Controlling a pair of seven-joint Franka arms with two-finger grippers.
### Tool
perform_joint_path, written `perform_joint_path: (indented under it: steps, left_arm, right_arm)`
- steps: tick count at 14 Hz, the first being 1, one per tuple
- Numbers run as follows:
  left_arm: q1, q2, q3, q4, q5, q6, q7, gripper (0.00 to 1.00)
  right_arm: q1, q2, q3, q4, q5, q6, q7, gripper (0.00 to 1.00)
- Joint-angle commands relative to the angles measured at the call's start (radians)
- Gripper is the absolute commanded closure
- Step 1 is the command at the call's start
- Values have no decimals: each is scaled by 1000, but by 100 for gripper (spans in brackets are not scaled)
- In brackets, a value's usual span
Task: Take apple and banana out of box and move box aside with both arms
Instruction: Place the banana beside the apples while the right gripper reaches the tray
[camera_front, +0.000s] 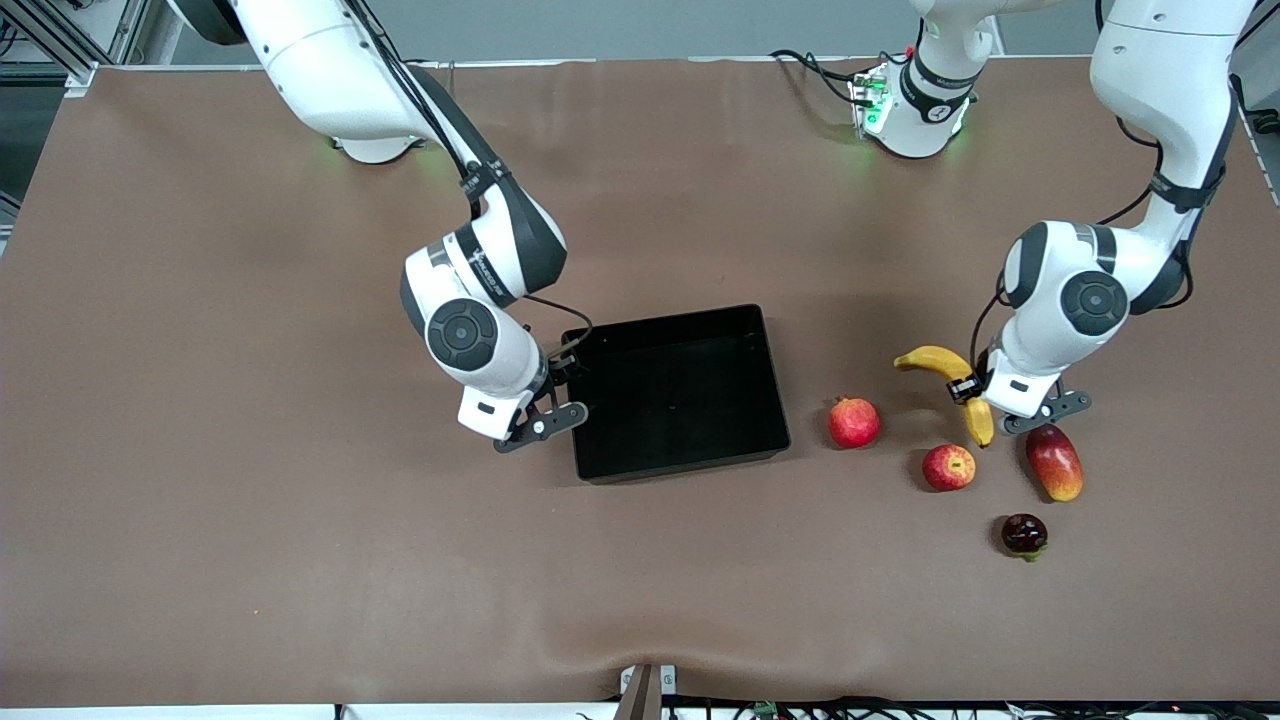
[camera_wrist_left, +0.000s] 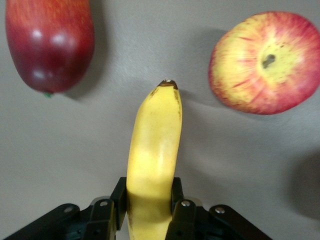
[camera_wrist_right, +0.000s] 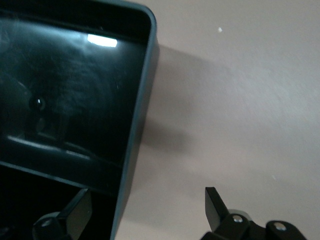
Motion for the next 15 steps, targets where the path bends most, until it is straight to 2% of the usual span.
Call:
perform_joint_path:
  steps: [1, 6, 11, 12, 13, 14, 15]
  left_arm:
    - [52, 2, -9, -6, 23, 7, 103, 100]
    - [52, 20, -9, -9, 24, 9, 172, 100]
    - [52, 79, -9, -8, 40, 87, 204, 100]
    - [51, 79, -7, -1, 40, 87, 206, 72]
    - [52, 71, -7, -1, 40, 86, 206, 27]
    - [55, 60, -7, 2, 40, 84, 209, 0]
    - [57, 39, -8, 9, 40, 80, 204, 0]
  right_arm:
    - [40, 64, -12, 22, 5, 127, 0, 0]
    - [45, 93, -10, 21, 13, 149, 81, 0]
    - [60, 95, -10, 18, 13, 149, 112, 0]
    - [66, 95, -10, 18, 13, 149, 112, 0]
    - [66, 98, -10, 18, 12, 149, 112, 0]
    - [66, 99, -10, 18, 12, 149, 111, 0]
    - [69, 99, -10, 18, 10, 150, 111, 0]
